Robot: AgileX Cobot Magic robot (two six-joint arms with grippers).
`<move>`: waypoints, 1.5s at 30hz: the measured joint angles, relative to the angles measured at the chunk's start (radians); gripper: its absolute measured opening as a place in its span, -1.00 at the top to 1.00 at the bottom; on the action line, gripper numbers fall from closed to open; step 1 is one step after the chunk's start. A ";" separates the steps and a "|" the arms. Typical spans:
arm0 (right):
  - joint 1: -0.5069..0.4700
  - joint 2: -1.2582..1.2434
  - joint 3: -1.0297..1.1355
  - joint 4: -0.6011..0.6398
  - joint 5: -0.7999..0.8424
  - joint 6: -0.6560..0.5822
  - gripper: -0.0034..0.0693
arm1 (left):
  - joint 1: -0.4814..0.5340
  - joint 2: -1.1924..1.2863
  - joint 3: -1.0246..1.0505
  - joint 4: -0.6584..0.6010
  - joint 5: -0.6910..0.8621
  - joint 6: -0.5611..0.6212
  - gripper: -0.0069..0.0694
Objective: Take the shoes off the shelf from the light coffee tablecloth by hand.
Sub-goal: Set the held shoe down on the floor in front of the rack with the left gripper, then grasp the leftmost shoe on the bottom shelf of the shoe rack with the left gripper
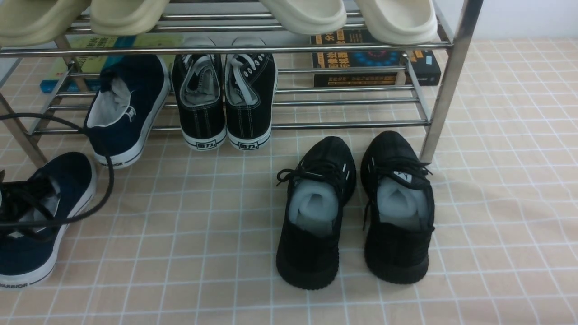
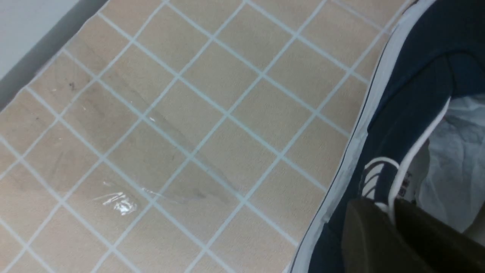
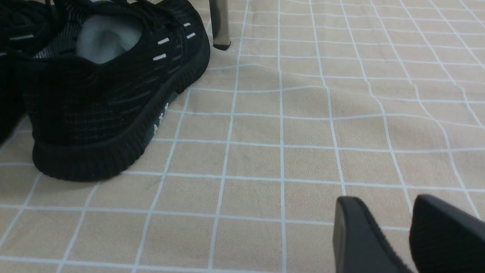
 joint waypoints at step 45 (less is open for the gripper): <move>0.000 0.000 0.000 0.000 0.000 0.000 0.25 | 0.000 0.267 -0.548 -0.603 -0.152 0.584 -0.33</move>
